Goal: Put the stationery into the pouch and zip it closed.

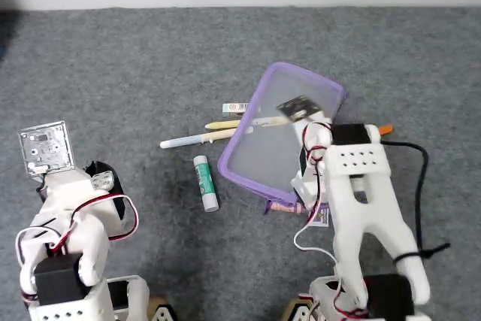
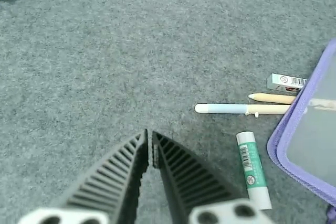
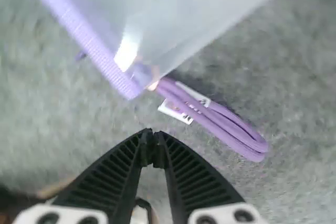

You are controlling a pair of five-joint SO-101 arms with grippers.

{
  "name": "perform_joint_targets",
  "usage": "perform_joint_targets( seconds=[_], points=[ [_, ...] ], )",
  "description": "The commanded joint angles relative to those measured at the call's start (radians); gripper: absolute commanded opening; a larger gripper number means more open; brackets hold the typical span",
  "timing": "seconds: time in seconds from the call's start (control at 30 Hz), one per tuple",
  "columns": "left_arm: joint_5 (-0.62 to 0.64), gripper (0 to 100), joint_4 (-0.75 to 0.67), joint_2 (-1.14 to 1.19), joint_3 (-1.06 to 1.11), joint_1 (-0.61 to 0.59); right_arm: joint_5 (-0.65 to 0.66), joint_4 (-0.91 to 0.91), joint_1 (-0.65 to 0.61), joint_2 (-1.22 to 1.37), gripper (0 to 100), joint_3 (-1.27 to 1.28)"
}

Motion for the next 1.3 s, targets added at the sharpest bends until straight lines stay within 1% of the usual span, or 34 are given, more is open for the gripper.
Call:
perform_joint_targets(
  seconds=[0.0, 0.07, 0.13, 0.27, 0.53, 0.73, 0.8, 0.9, 0.93, 1.0, 1.1, 1.27],
  points=[
    [0.005, 2, 0.0, -0.009, -0.045, -0.002, 0.072, 0.024, -0.027, 0.016, 9.3, -0.052],
    [0.005, 2, 0.0, -0.009, -0.045, -0.002, 0.103, 0.024, -0.056, 0.027, 14.4, -0.046],
    [0.005, 2, 0.0, -0.009, -0.045, -0.002, 0.121, 0.015, -0.102, 0.038, 17.5, -0.04],
    [0.005, 2, 0.0, -0.009, -0.045, -0.002, 0.123, -0.056, -0.171, 0.091, 17.7, -0.021],
    [0.005, 2, 0.0, -0.009, -0.044, -0.002, 0.124, -0.232, -0.174, 0.305, 17.7, -0.012],
    [0.005, 2, 0.0, -0.009, -0.044, -0.002, 0.124, -0.294, -0.17, 0.414, 17.4, -0.012],
    [0.005, 2, 0.0, -0.009, -0.044, -0.002, 0.124, -0.295, -0.17, 0.421, 13.4, -0.014],
    [0.005, 2, 0.0, -0.009, -0.044, -0.002, 0.124, -0.32, -0.168, 0.418, 1.4, -0.015],
    [0.005, 2, 0.0, -0.009, -0.044, -0.002, 0.124, -0.317, -0.166, 0.418, 0.2, -0.02],
    [0.005, 2, 0.0, -0.009, -0.044, -0.002, 0.124, -0.309, -0.148, 0.417, 2.1, -0.031],
    [0.005, 2, 0.0, -0.009, -0.044, -0.002, 0.124, -0.263, -0.105, 0.381, 1.0, -0.074],
    [0.005, 2, 0.0, -0.009, -0.044, -0.002, 0.137, -0.156, -0.018, 0.243, 0.8, -0.157]
  ],
)
